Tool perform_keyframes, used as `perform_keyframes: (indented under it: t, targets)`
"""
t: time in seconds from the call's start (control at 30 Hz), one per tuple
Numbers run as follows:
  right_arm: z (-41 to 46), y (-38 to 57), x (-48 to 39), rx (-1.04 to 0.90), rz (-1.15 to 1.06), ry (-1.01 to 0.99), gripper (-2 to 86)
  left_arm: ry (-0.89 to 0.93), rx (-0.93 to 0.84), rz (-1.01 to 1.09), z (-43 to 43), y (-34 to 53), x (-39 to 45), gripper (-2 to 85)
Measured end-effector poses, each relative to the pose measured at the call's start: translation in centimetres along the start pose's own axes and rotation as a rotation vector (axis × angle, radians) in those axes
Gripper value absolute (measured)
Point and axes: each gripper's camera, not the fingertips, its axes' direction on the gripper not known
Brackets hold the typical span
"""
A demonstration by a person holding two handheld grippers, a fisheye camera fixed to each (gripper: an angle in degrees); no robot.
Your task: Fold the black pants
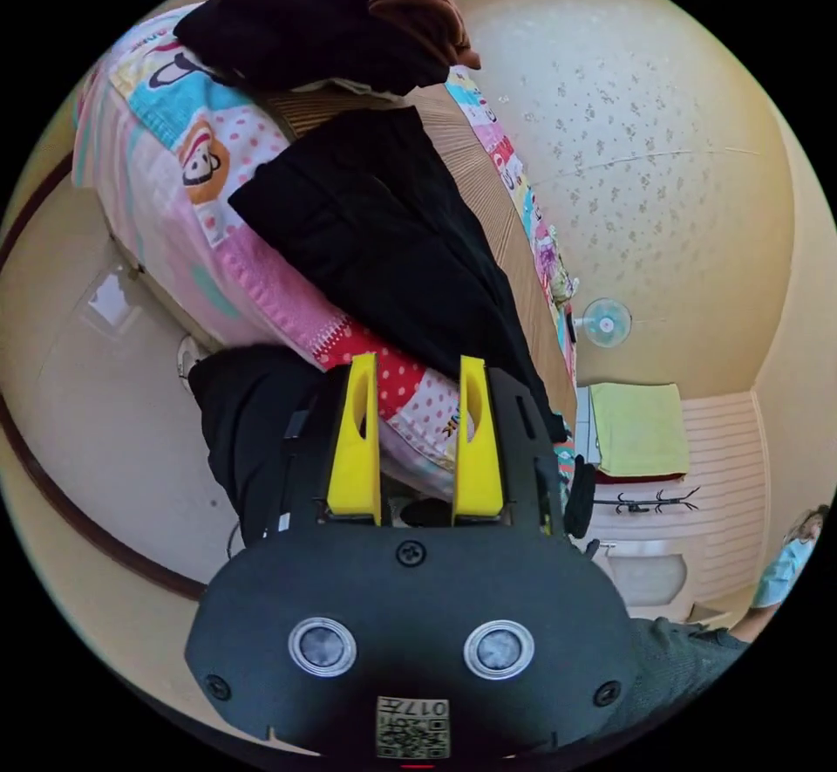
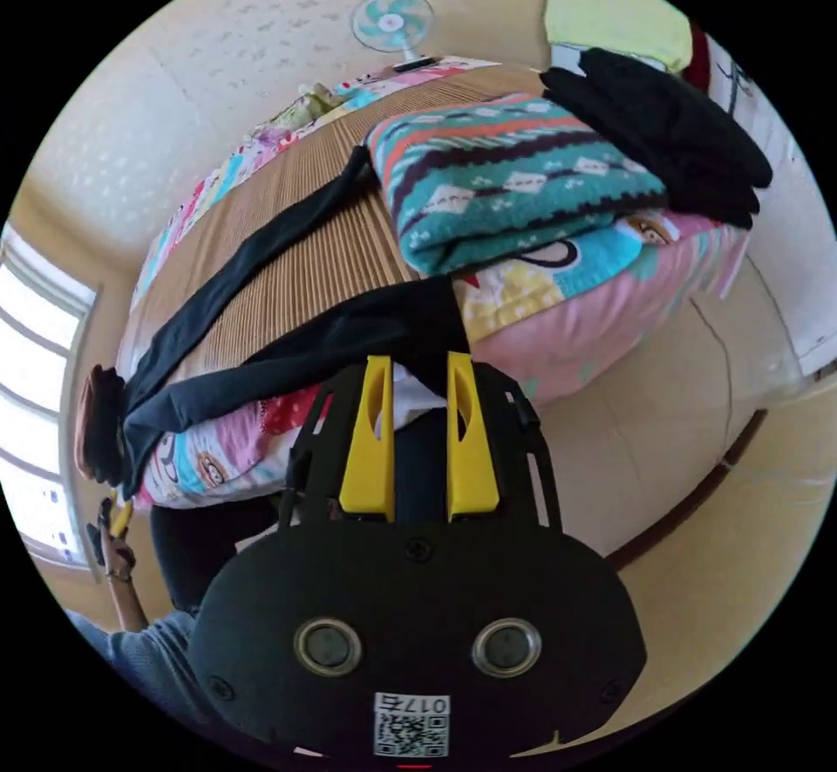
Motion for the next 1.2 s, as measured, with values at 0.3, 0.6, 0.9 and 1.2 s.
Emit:
perform_keyframes:
  t: [0.3,0.6,0.9,1.2]
  targets:
    - [-1.2,6.1,10.9,0.110,0.440,-0.455,8.9,-0.001,0.026,-0.118,1.7,-1.5,-3.1,6.7]
    - [-1.8,10.3,13.1,0.078,0.494,-0.570,11.6,-0.038,0.115,0.144,-7.3,0.6,-1.5,0.4]
    - [0.5,9.9,10.6,-0.038,0.369,-0.501,14.0,0.062,0.107,0.013,-6.7,2.1,-4.4,0.5]
    - [2.2,9.1,6.3,-0.123,0.232,-0.384,12.9,0.220,0.233,0.092,-10.6,2.0,-2.8,-0.8]
